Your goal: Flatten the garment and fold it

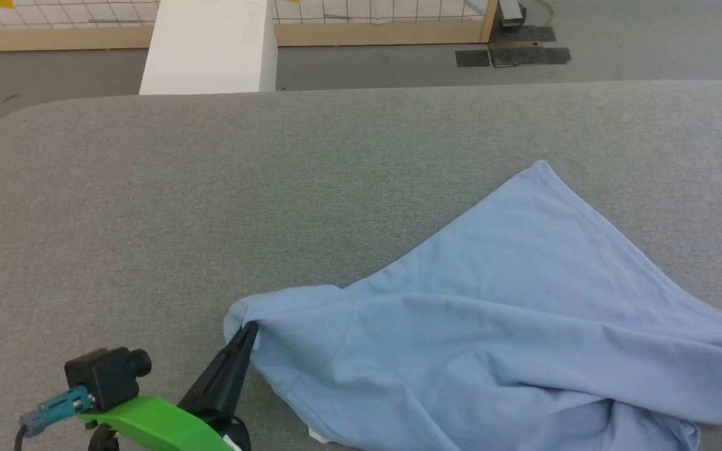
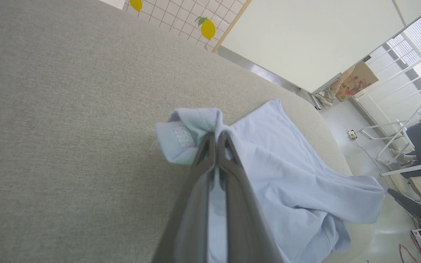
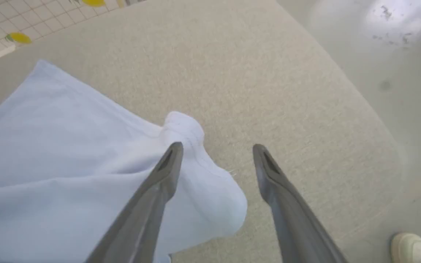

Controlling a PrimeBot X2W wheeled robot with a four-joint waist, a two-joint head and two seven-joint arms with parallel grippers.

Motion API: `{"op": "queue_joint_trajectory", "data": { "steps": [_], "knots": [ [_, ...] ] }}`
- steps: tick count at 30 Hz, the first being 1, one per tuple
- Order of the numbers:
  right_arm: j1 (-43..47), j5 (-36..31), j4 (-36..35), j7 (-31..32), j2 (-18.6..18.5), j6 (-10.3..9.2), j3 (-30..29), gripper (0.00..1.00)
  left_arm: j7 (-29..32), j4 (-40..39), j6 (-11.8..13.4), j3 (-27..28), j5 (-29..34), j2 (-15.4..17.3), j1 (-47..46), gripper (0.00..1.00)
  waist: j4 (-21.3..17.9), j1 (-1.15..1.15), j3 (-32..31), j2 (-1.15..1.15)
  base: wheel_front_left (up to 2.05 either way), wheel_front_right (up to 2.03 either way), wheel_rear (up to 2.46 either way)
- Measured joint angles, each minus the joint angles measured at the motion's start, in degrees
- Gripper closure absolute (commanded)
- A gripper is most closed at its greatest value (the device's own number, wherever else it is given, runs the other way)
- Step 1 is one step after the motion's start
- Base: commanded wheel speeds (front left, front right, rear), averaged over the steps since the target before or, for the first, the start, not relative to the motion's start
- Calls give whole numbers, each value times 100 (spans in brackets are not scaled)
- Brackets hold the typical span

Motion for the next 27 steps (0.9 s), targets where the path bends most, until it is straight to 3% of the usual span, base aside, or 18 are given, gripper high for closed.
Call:
{"op": "queue_joint_trajectory", "data": {
  "steps": [2,6,7,15,19,27],
  "knots": [
    [-114,32,-549,288,-187,0,-69,0,-15,15,-24,-35,0,-11,-2,100,52,0,22,0,0,0,0],
    [-751,33,-898,786,-495,0,143,0,-64,77,-100,-133,3,-24,-52,100,154,0,126,0,0,0,0],
    [-1359,-81,-813,1012,-727,0,584,0,-62,124,-149,-227,11,-36,-175,100,239,0,260,0,0,0,0],
    [-3016,-472,439,1150,-1001,1,1914,0,-57,183,-256,-421,105,-62,-638,100,483,0,776,0,0,0,0],
    [-3503,-672,1135,1251,-1066,1,2350,0,-59,243,-308,-531,125,-120,-863,100,617,0,1058,0,0,0,0],
    [-4004,-866,2026,1260,-1193,1,2675,0,-123,407,-410,-704,166,-210,-1133,100,945,1,1525,0,0,0,0]
  ]
}}
